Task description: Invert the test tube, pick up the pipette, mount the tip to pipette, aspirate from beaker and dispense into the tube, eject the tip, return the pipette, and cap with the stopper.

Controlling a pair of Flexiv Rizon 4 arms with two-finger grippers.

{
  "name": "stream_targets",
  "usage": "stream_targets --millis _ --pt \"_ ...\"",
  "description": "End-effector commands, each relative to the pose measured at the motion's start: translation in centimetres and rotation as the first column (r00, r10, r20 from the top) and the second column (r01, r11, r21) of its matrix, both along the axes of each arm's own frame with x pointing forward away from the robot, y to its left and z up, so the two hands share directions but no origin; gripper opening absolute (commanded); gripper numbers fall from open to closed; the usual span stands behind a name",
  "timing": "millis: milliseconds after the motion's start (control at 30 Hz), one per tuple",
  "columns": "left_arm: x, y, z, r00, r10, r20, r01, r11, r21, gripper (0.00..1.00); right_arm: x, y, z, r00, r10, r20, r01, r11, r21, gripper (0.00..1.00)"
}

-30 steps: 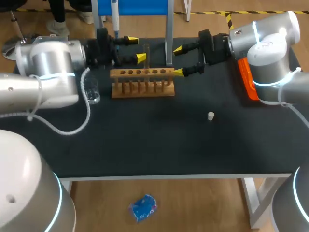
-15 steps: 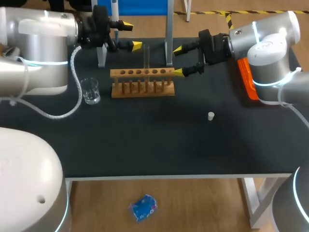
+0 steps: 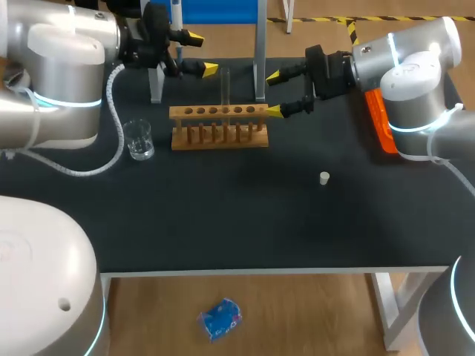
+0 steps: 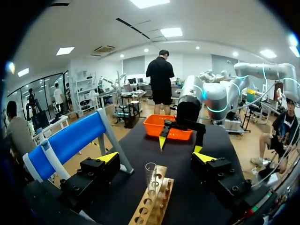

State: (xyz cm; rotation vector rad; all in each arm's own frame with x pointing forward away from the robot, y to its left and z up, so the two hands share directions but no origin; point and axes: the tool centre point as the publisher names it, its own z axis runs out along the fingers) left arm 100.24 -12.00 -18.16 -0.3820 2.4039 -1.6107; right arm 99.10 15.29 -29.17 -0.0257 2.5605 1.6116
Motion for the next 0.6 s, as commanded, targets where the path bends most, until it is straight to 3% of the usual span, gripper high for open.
stream_targets --millis 33,333,600 --pt "0.0 1.0 0.2 0.999 0.039 0.003 -0.039 0.999 0.007 1.00 0.0 -0.1 0.0 1.000 0.001 0.001 -0.001 1.000 0.001 1.00" --pt "-0.3 6.8 0.7 0.981 0.190 0.031 -0.190 0.982 -0.007 1.00 0.0 -0.1 0.0 1.000 0.001 0.001 -0.001 1.000 0.001 1.00" --pt "-1.0 11.6 1.7 0.965 0.256 0.056 -0.257 0.966 0.004 1.00 0.0 -0.1 0.0 1.000 0.001 0.001 -0.001 1.000 0.001 1.00"
